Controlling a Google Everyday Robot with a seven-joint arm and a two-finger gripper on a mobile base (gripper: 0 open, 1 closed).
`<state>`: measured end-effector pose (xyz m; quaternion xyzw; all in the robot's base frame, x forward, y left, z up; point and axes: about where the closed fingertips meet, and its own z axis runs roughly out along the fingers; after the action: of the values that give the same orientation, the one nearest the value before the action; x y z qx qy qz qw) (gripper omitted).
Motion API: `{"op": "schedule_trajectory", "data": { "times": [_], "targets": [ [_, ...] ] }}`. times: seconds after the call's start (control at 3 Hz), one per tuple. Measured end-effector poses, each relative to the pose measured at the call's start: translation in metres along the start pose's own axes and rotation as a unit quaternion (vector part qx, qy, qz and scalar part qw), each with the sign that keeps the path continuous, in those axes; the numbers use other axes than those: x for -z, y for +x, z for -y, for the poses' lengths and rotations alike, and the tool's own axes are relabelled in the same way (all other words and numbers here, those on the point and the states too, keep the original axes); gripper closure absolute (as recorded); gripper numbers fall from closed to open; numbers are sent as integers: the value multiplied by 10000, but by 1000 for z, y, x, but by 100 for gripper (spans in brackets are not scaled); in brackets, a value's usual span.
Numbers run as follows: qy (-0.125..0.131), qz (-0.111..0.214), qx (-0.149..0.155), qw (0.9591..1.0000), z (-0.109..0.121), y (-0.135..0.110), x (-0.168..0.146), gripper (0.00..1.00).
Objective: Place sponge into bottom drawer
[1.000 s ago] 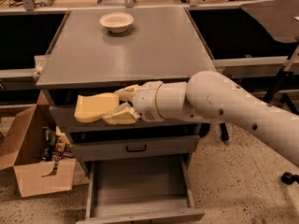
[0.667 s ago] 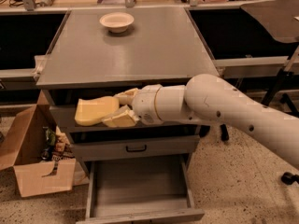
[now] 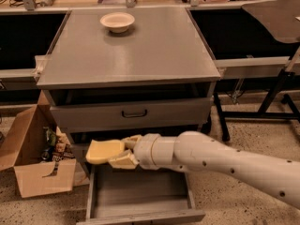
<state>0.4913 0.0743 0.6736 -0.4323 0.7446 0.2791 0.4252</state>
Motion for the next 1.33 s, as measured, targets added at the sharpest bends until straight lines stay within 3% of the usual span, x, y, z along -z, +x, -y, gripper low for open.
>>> {"op": "schedule_trajectory", "data": {
  "times": [0.33,0.67,1.0,1.33],
  "targets": [
    [145,-209,-507,9984,-3,73,-36,100],
    [464,-101,-562,9973,12,76,-41,100],
    [466,-100,-563,9973,12,76,-41,100],
    [894,-205,-766,9928,35,130,-64,100]
  ]
}}
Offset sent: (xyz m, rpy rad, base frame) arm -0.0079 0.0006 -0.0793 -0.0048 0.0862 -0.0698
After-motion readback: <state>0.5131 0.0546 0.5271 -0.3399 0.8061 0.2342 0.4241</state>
